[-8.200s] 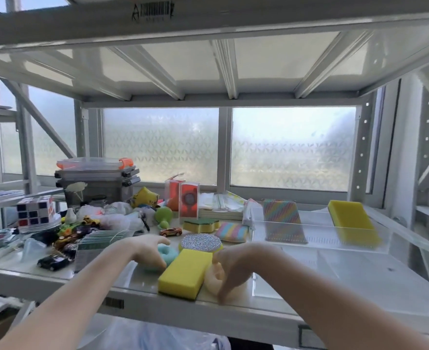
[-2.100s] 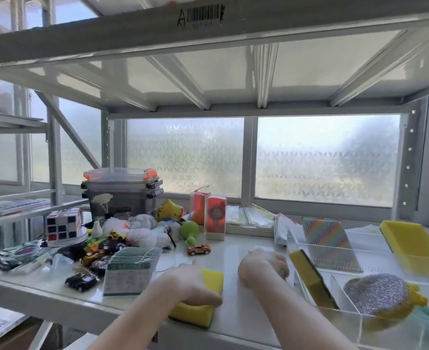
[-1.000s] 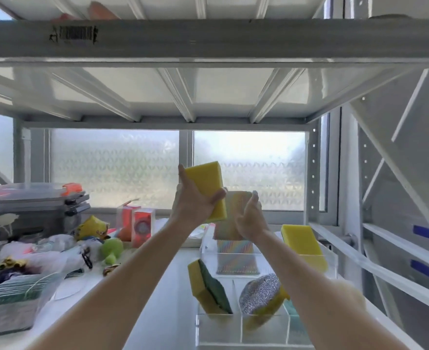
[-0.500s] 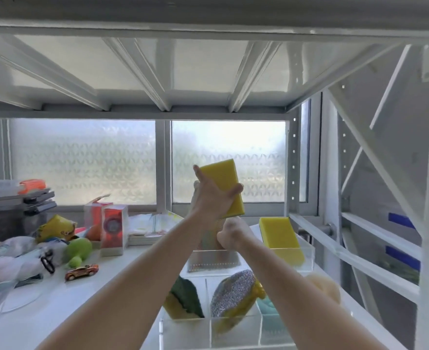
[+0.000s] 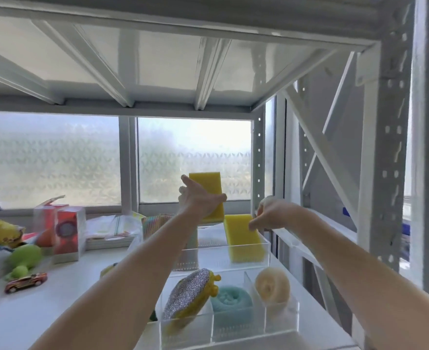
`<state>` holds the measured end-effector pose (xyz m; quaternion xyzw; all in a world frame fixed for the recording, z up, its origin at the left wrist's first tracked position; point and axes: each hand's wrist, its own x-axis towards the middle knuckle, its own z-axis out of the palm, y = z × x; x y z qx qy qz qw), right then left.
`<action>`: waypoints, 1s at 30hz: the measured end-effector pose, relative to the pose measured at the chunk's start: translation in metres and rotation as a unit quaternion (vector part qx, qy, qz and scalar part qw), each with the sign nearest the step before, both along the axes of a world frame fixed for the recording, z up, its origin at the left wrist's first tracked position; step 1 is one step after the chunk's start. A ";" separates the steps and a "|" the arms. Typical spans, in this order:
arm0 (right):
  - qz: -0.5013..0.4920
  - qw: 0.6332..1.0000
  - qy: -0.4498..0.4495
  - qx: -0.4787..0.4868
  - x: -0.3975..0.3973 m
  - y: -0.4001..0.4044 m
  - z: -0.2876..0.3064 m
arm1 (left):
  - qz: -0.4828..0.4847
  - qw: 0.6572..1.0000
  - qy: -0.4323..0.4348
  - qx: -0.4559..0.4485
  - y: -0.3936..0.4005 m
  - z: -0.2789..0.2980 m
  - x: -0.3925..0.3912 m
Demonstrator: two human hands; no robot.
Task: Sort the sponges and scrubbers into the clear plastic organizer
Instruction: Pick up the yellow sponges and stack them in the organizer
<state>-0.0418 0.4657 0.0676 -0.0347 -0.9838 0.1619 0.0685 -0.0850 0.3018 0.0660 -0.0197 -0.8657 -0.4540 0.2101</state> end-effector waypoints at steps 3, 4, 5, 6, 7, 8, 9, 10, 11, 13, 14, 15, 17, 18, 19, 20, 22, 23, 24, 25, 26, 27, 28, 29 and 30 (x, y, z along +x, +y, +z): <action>-0.018 0.999 -0.036 0.034 0.011 0.023 0.004 | -0.018 1.000 -0.016 -0.014 0.020 -0.016 -0.001; -0.026 0.998 -0.041 0.038 0.012 0.029 0.002 | -0.024 0.999 -0.022 -0.016 0.027 -0.020 -0.002; -0.034 0.998 -0.043 0.041 0.012 0.034 -0.001 | -0.029 0.999 -0.029 -0.016 0.033 -0.023 -0.002; -0.041 0.997 -0.042 0.043 0.014 0.037 -0.003 | -0.034 0.999 -0.034 -0.015 0.040 -0.026 -0.003; -0.045 0.997 -0.038 0.044 0.014 0.039 -0.005 | -0.037 0.998 -0.038 -0.014 0.046 -0.028 -0.004; -0.046 0.997 -0.036 0.047 0.014 0.041 -0.008 | -0.037 0.998 -0.041 -0.014 0.051 -0.031 -0.005; -0.044 0.997 -0.036 0.052 0.015 0.042 -0.009 | -0.033 0.998 -0.042 -0.013 0.056 -0.033 -0.006; -0.042 0.997 -0.038 0.058 0.016 0.043 -0.011 | -0.027 0.999 -0.040 -0.015 0.060 -0.036 -0.007; -0.040 0.996 -0.040 0.064 0.016 0.043 -0.013 | -0.020 0.999 -0.038 -0.018 0.064 -0.038 -0.007; -0.037 0.996 -0.043 0.063 0.016 0.043 -0.017 | -0.010 0.999 -0.031 -0.030 0.068 -0.042 -0.006; -0.036 0.997 -0.046 0.058 0.017 0.043 -0.020 | -0.005 0.999 -0.029 -0.034 0.069 -0.043 -0.005; -0.035 0.997 -0.049 0.056 0.017 0.042 -0.022 | 0.002 0.999 -0.027 -0.035 0.069 -0.044 -0.004; -0.027 0.996 -0.061 0.054 0.017 0.039 -0.025 | 0.012 0.999 -0.022 -0.033 0.070 -0.043 -0.001; -0.023 0.996 -0.065 0.053 0.017 0.037 -0.027 | 0.011 0.999 -0.019 -0.032 0.071 -0.042 0.000; -0.020 0.996 -0.067 0.052 0.017 0.035 -0.029 | 0.008 0.999 -0.017 -0.030 0.073 -0.042 0.002; -0.018 0.996 -0.066 0.052 0.017 0.034 -0.031 | 0.006 0.999 -0.016 -0.031 0.075 -0.042 0.003; -0.017 0.996 -0.065 0.051 0.016 0.031 -0.033 | 0.003 0.999 -0.022 -0.037 0.078 -0.044 0.003; -0.016 0.997 -0.065 0.047 0.016 0.030 -0.034 | 0.005 0.999 -0.027 -0.040 0.079 -0.047 0.003; -0.013 0.997 -0.065 0.043 0.016 0.029 -0.034 | 0.007 0.999 -0.030 -0.043 0.080 -0.050 0.004; -0.011 0.997 -0.064 0.040 0.017 0.029 -0.035 | 0.012 0.998 -0.031 -0.045 0.081 -0.052 0.005; -0.010 0.997 -0.063 0.037 0.017 0.028 -0.035 | 0.016 0.998 -0.032 -0.047 0.082 -0.052 0.006; -0.008 0.997 -0.063 0.036 0.017 0.027 -0.035 | 0.018 0.998 -0.040 -0.052 0.082 -0.052 0.007; -0.006 0.997 -0.062 0.034 0.017 0.026 -0.036 | 0.017 0.997 -0.053 -0.059 0.082 -0.051 0.009; -0.005 0.998 -0.058 0.030 0.017 0.025 -0.036 | 0.014 0.995 -0.068 -0.067 0.082 -0.050 0.009; -0.002 0.998 -0.051 0.024 0.017 0.024 -0.036 | 0.009 0.994 -0.084 -0.073 0.081 -0.049 0.008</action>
